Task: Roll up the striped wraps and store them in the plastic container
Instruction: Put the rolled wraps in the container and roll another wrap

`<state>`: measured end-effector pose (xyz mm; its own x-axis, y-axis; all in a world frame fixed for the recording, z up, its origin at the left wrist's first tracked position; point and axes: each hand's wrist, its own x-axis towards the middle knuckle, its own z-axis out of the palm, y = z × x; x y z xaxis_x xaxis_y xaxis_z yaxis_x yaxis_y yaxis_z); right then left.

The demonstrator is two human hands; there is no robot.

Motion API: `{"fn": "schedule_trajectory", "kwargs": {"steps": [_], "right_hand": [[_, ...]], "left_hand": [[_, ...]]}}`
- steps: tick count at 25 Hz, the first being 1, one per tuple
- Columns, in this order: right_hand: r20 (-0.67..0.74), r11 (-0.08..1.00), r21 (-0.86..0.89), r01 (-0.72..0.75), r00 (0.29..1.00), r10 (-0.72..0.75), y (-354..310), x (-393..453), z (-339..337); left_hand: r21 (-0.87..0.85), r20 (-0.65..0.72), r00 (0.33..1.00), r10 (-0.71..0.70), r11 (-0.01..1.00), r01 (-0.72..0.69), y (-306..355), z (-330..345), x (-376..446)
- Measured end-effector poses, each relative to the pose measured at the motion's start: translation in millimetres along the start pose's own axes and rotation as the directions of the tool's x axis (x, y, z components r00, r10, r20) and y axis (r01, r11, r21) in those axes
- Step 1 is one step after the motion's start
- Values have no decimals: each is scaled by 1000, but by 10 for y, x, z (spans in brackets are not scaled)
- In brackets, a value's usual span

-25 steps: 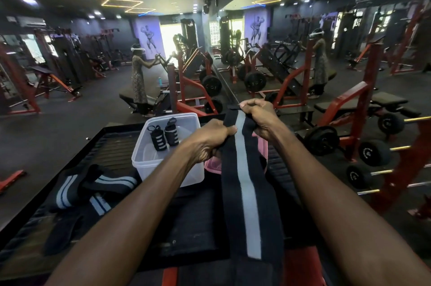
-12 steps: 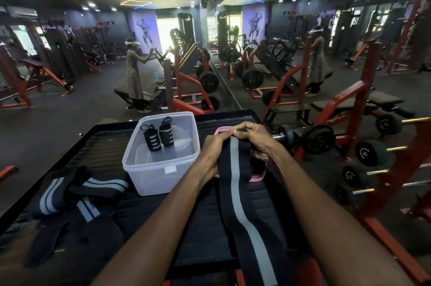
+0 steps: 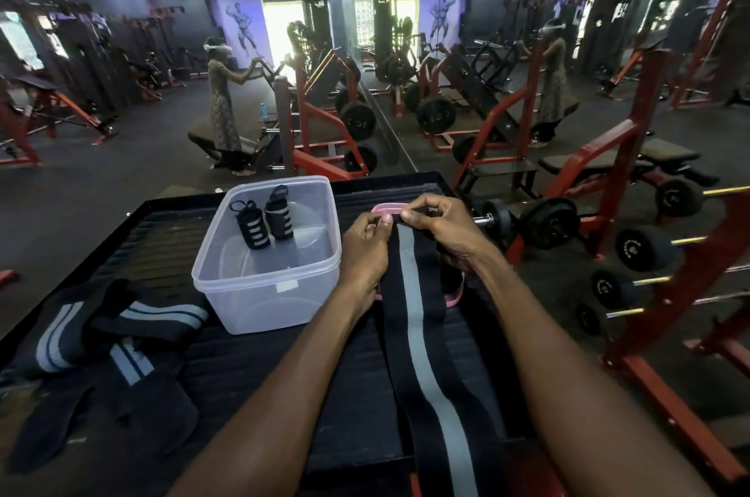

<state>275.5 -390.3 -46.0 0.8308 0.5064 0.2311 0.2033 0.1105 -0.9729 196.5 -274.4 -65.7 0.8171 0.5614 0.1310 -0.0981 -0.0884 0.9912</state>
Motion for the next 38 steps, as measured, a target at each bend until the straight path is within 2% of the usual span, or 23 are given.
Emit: {"fn": "schedule_trajectory", "kwargs": {"steps": [2, 7, 11, 14, 17, 19, 23, 25, 28, 31, 36, 38], "right_hand": [[4, 1000, 9, 27, 1000, -27, -6, 4, -9], [47, 998, 53, 44, 998, -46, -3, -6, -4], [107, 985, 145, -92, 991, 77, -62, -40, -43], [99, 994, 3, -108, 989, 107, -85, -76, -85], [40, 997, -73, 13, 999, -11, -45, -62, -103], [52, 997, -61, 38, 998, -35, -59, -85, -79], [78, 997, 3, -79, 994, 78, -129, -138, -65], [43, 996, -18, -91, 995, 91, -113, -126, -73], [-8, 998, -59, -20, 1000, 19, -113, -120, -78], [21, 999, -36, 24, 1000, -23, -144, -136, -48], [90, 998, -2, -68, 994, 68, -134, -124, -81], [51, 997, -77, -1, 999, 5, -89, -92, -106]], "left_hand": [[-76, 21, 998, 55, 996, -53, -14, -7, 5], [-153, -11, 997, 70, 986, -71, 12, -13, 0], [-160, -14, 996, 91, 983, -92, -13, -16, -6], [-125, 22, 994, 110, 986, -106, -21, -12, -10], [-154, 45, 996, 73, 986, -66, -4, -5, -45], [-112, 19, 997, 78, 991, -75, -9, -21, -42], [-84, -43, 992, 117, 989, -120, -22, -17, -40], [-104, -49, 993, 111, 988, -116, -8, -11, -45], [-190, -31, 999, 40, 981, -46, 5, -10, -30], [-145, -30, 1000, 2, 989, -6, 1, -13, -27], [-131, -44, 994, 103, 985, -108, -6, 7, -48], [-91, -36, 989, 141, 985, -144, -7, 14, -58]]}}
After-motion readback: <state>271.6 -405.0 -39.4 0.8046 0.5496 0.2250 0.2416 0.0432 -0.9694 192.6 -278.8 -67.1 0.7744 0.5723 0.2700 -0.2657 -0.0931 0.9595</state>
